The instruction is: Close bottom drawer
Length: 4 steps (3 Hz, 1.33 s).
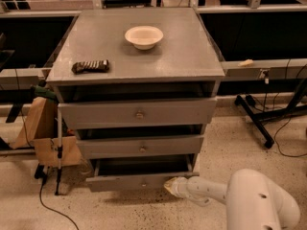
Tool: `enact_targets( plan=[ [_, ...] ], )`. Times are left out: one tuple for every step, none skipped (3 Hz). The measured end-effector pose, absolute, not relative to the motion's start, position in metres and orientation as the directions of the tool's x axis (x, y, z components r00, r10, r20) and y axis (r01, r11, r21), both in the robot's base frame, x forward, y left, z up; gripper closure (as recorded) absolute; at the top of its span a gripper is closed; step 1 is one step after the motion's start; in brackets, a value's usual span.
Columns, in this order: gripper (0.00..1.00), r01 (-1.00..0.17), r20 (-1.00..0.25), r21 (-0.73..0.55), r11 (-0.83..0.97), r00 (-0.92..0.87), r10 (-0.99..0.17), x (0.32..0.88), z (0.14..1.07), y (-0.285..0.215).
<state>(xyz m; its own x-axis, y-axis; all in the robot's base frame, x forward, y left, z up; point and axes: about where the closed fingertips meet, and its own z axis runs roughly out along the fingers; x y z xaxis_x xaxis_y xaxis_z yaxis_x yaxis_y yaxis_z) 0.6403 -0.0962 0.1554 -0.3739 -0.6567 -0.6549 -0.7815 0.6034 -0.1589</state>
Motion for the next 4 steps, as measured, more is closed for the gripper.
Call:
enact_targets(
  plan=[
    [1.0, -0.776, -0.658, -0.158, 0.611, -0.378, -0.651, 0.642, 0.154, -0.095],
    [1.0, -0.768, -0.663, -0.149, 0.623, -0.39, -0.64, 0.64, 0.151, -0.089],
    [1.0, -0.758, -0.665, -0.139, 0.637, -0.405, -0.627, 0.64, 0.147, -0.084],
    [0.82, -0.746, -0.665, -0.126, 0.654, -0.426, -0.614, 0.644, 0.141, -0.08]
  ],
)
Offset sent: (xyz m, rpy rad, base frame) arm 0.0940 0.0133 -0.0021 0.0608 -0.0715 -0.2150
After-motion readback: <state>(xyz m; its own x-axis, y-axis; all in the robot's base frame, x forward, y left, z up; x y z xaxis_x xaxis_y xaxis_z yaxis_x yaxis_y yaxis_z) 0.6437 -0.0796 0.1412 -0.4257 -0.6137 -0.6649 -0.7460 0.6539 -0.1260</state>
